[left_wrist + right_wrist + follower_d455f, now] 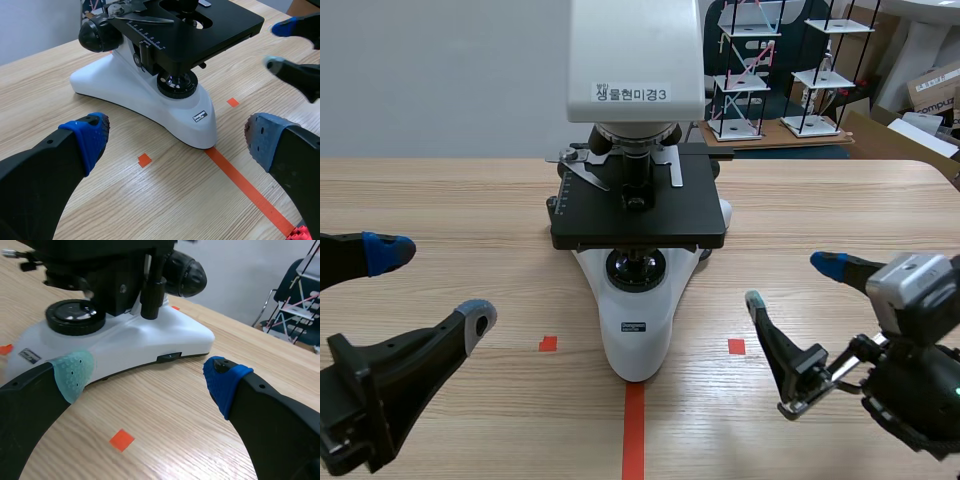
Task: Return to the home posture
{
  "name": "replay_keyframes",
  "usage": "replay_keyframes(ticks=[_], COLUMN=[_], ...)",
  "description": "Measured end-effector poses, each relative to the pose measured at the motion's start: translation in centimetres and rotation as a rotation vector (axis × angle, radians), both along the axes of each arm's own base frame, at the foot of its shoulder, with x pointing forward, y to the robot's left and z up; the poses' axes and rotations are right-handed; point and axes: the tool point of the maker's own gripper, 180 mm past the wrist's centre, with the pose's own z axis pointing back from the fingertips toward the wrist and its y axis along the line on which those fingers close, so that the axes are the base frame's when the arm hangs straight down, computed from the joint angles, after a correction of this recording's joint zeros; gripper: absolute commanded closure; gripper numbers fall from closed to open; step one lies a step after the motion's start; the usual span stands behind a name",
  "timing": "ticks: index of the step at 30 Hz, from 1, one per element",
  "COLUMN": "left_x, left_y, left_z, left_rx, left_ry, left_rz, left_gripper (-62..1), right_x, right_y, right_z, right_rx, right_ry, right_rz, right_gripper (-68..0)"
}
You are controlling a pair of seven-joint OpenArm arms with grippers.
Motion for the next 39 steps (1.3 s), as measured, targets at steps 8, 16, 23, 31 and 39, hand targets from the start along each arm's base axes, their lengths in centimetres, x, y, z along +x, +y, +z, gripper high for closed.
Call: replay_keyframes(ticks=[8,16,23,31,39], left_x=[0.0,0.0,0.0,0.0,0.0], left_y=[0.0,0.0,0.0,0.0,0.0], left_z=[0.0,0.0,0.0,0.0,0.0], left_rx=[0.0,0.0,0.0,0.0,0.001], left_ry=[0.0,0.0,0.0,0.0,0.0], left_rz=[0.0,0.0,0.0,0.0,0.0], left_gripper=[-56.8,-56.8,-56.8,-56.8,-56.8], right_x=[-3.9,-6.8,-7.2,-7.2,-7.2], right_y=[1.0,2.1,2.1,2.1,2.1], right_z=[4.5,5.9,6.5,6.4,6.4], right_rx=[-0.036,-0.006,-0.008,-0.013,-0.013], right_ry=[-0.017,0.047,0.051,0.06,0.06], right_rz=[0.051,0.117,0.13,0.138,0.138], right_gripper=[-59.1,-59.4,-59.4,-59.3,-59.3])
